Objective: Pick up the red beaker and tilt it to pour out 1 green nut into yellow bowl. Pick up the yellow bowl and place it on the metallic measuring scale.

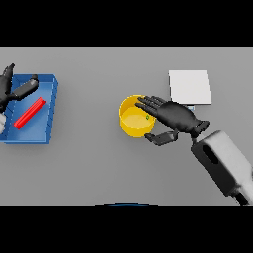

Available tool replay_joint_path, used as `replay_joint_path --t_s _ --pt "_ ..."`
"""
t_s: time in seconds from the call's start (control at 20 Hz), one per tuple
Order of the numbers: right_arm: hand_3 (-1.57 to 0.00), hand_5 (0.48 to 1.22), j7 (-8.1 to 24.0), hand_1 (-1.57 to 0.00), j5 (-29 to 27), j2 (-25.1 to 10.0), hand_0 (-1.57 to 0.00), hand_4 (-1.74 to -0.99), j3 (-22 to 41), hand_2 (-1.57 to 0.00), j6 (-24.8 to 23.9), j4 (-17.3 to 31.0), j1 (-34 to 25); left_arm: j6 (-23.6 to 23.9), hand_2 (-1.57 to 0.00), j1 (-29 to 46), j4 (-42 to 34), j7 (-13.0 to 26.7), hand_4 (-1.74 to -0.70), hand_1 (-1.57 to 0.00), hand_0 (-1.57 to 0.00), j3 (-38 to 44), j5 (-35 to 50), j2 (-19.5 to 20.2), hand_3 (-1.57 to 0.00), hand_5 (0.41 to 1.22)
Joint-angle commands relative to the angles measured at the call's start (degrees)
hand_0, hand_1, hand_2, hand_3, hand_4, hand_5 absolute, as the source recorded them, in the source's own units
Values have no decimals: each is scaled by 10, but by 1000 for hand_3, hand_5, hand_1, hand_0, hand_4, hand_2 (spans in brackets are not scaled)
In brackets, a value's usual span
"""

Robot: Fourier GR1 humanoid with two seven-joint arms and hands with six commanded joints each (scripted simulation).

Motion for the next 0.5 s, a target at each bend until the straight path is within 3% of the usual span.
replay_joint_path --t_s 0.0,0.2,0.45 --pt "1 677 2 1 4 8 1 -1277 9 1 7 18 -17 -4 1 -3 -2 -2 -797 1 1 2 2 4 1 718" --pt "1 686 -26 1 17 11 1 -1250 34 1 23 65 -50 -6 1 -7 5 -1 -793 1 1 0 1 -3 1 720" --pt "1 679 -37 1 28 26 1 -1260 58 1 47 113 -82 -9 1 -4 5 -9 -796 1 1 2 2 3 1 733"
